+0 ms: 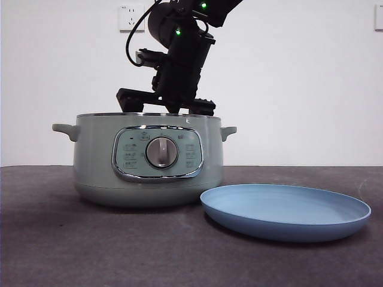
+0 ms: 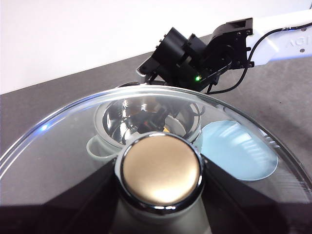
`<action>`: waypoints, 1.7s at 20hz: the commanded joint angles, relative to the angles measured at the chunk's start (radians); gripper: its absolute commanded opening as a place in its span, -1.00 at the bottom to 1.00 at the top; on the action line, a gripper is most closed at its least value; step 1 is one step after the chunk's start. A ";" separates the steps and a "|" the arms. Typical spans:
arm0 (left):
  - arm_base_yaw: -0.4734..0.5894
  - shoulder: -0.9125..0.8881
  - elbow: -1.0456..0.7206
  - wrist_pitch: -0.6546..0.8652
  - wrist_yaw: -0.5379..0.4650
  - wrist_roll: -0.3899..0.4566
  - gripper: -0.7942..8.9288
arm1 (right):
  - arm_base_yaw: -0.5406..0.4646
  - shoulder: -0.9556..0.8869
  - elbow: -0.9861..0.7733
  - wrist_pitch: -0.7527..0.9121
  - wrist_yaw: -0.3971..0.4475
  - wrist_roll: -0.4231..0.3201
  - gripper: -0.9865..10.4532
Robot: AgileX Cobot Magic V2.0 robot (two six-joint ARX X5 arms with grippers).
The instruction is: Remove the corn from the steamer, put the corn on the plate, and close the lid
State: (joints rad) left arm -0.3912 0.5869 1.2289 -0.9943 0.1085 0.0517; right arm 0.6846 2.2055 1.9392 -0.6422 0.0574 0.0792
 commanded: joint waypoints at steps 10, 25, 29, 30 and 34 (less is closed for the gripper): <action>-0.001 -0.010 0.004 0.035 0.004 -0.002 -0.85 | 0.031 0.037 -0.008 -0.113 0.013 -0.036 0.08; -0.001 -0.010 0.004 0.021 0.004 -0.002 -0.85 | 0.035 0.037 -0.008 -0.025 -0.048 0.088 -0.23; -0.001 -0.010 0.004 0.020 0.004 -0.003 -0.85 | 0.035 0.037 -0.008 -0.025 -0.026 0.088 -0.72; -0.001 -0.010 0.004 0.020 0.004 -0.003 -0.85 | 0.035 0.037 -0.008 -0.022 -0.026 0.084 -0.86; -0.001 -0.010 0.004 0.020 0.003 -0.003 -0.85 | 0.035 0.028 -0.006 0.017 -0.032 0.079 -0.86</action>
State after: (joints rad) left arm -0.3912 0.5869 1.2289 -1.0237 0.1089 0.0517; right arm 0.7189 2.2284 1.9423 -0.6304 0.0261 0.1604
